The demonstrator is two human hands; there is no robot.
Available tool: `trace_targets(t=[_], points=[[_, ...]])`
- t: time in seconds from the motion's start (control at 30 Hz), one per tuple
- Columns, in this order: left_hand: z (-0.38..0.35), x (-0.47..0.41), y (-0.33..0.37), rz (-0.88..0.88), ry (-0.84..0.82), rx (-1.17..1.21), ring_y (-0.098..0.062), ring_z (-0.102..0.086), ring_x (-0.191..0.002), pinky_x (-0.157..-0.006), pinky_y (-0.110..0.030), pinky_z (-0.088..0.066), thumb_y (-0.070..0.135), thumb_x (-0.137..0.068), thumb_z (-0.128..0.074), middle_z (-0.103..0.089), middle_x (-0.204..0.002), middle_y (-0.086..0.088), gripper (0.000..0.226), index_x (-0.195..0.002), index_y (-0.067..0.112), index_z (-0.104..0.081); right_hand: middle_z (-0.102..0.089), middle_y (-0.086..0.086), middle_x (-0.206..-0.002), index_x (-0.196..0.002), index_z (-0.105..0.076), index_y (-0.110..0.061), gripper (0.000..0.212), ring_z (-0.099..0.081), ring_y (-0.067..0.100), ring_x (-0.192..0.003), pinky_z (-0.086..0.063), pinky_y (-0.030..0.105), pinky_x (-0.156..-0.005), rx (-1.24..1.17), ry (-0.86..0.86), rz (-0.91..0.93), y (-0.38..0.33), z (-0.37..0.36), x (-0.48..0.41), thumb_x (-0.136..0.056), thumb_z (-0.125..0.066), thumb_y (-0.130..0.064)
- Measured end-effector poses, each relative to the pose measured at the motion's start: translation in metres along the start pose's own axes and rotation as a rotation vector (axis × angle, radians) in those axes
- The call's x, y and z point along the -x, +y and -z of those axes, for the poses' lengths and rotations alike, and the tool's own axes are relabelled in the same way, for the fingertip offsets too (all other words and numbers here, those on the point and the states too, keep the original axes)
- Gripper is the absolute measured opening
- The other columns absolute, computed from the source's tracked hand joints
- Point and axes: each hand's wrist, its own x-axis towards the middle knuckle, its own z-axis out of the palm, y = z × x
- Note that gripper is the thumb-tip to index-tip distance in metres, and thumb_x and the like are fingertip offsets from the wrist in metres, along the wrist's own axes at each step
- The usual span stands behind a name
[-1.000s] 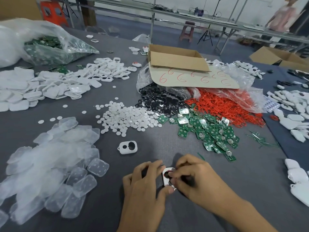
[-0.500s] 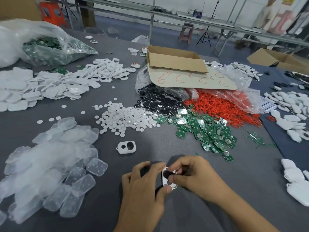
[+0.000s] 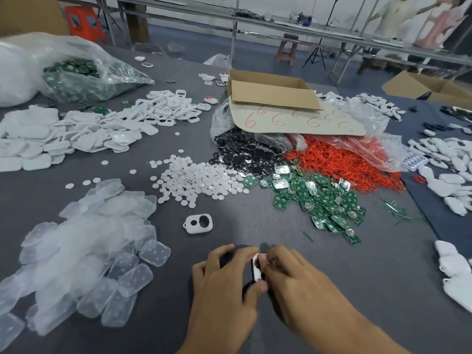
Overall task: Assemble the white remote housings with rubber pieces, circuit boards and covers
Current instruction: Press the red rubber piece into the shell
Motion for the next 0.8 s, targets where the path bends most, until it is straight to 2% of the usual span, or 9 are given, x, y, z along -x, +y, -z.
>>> trace_targets(t=[0.1, 0.2, 0.27, 0.37, 0.5, 0.6, 0.7, 0.8], points=[[-0.003, 0.002, -0.005, 0.019, -0.048, 0.017, 0.000, -0.023, -0.126, -0.096, -0.016, -0.012, 0.059, -0.079, -0.066, -0.025, -0.127, 0.030, 0.065, -0.127, 0.067, -0.023, -0.055, 0.001, -0.108, -0.117, -0.067, -0.010, 0.031, -0.052, 0.019, -0.091, -0.046, 0.027, -0.085, -0.063, 0.068, -0.028, -0.006, -0.004, 0.005, -0.096, -0.047, -0.022], [-0.002, 0.000, -0.005, 0.037, -0.052, 0.039, -0.001, -0.024, -0.132, -0.098, -0.015, -0.010, 0.059, -0.080, -0.064, -0.027, -0.136, 0.027, 0.065, -0.127, 0.070, -0.020, -0.059, 0.003, -0.114, -0.124, -0.066, -0.008, 0.043, -0.055, 0.023, -0.097, -0.050, 0.030, -0.086, -0.008, 0.087, -0.051, -0.010, -0.006, 0.008, -0.092, -0.044, -0.026], [-0.001, -0.001, -0.004, 0.021, -0.060, 0.021, 0.002, -0.025, -0.136, -0.099, -0.015, -0.010, 0.059, -0.080, -0.064, -0.029, -0.135, 0.028, 0.066, -0.127, 0.069, -0.019, -0.058, 0.004, -0.118, -0.126, -0.065, -0.008, 0.046, -0.058, 0.026, -0.101, -0.053, 0.035, -0.085, -0.014, 0.100, -0.072, -0.012, -0.012, 0.010, -0.089, -0.045, -0.025], [0.000, -0.001, -0.003, 0.004, -0.037, 0.022, 0.007, -0.028, -0.132, -0.096, -0.016, -0.013, 0.056, -0.075, -0.069, -0.034, -0.121, 0.035, 0.065, -0.126, 0.065, -0.030, -0.061, 0.003, -0.117, -0.129, -0.065, -0.009, 0.045, -0.062, 0.024, -0.099, -0.054, 0.037, -0.079, -0.085, 0.197, -0.125, -0.013, -0.024, 0.014, -0.089, -0.048, -0.023], [-0.002, -0.002, -0.002, -0.023, -0.010, 0.020, 0.011, -0.032, -0.129, -0.095, -0.018, -0.016, 0.055, -0.072, -0.072, -0.035, -0.120, 0.046, 0.065, -0.125, 0.061, -0.036, -0.064, 0.002, -0.116, -0.128, -0.068, -0.011, 0.043, -0.064, 0.021, -0.104, -0.048, 0.032, -0.086, -0.168, 0.370, -0.149, -0.010, -0.040, 0.020, -0.085, -0.065, -0.012], [-0.003, -0.003, -0.004, -0.033, 0.009, 0.021, 0.010, -0.033, -0.130, -0.095, -0.019, -0.016, 0.058, -0.070, -0.068, -0.038, -0.119, 0.045, 0.061, -0.124, 0.060, -0.039, -0.063, -0.002, -0.121, -0.125, -0.068, -0.014, 0.042, -0.062, 0.016, -0.110, -0.049, 0.033, -0.092, -0.244, 0.408, -0.147, -0.008, -0.044, 0.020, -0.084, -0.067, -0.009], [-0.004, -0.003, -0.003, -0.034, 0.027, 0.028, 0.008, -0.035, -0.129, -0.093, -0.019, -0.017, 0.058, -0.069, -0.069, -0.041, -0.112, 0.043, 0.059, -0.122, 0.058, -0.044, -0.062, -0.003, -0.124, -0.121, -0.070, -0.015, 0.040, -0.061, 0.015, -0.110, -0.050, 0.035, -0.091, -0.253, 0.417, -0.135, -0.007, -0.044, 0.019, -0.083, -0.068, -0.008], [-0.004, -0.004, -0.003, -0.028, 0.032, 0.034, 0.009, -0.035, -0.128, -0.092, -0.020, -0.018, 0.057, -0.069, -0.073, -0.039, -0.113, 0.044, 0.060, -0.122, 0.058, -0.045, -0.059, -0.009, -0.126, -0.124, -0.066, -0.019, 0.044, -0.059, 0.010, -0.112, -0.048, 0.033, -0.091, -0.262, 0.409, -0.138, -0.008, -0.043, 0.018, -0.081, -0.066, -0.009]])
